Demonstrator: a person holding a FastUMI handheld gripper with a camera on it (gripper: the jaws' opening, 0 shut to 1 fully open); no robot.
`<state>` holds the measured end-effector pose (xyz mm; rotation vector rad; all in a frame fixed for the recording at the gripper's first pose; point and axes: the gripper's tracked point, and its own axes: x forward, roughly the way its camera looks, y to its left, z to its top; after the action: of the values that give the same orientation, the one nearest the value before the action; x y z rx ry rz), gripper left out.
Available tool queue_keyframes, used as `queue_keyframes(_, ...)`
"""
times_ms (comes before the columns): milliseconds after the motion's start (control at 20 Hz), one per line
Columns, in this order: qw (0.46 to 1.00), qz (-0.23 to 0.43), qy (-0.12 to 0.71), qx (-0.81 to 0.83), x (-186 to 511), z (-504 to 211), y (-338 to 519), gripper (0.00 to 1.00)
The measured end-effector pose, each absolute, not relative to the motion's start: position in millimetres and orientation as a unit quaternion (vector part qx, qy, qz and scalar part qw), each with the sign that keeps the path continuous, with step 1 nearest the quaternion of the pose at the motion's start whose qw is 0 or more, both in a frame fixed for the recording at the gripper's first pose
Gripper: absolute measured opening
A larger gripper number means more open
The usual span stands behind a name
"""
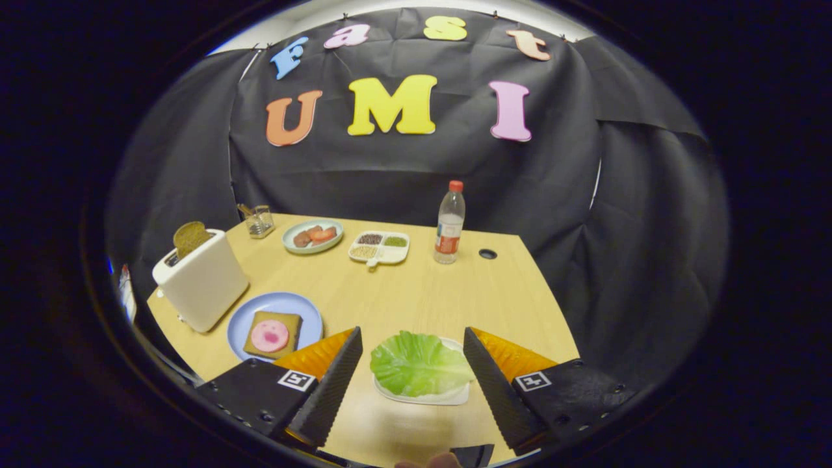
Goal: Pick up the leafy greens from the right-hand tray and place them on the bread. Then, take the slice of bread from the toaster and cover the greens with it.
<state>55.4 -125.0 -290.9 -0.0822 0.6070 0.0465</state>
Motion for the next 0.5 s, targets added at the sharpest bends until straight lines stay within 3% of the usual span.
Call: queue_keyframes(500, 0.917, 0.012, 0.397, -0.042, 87.9, -403.9, -142.9, 0.95)
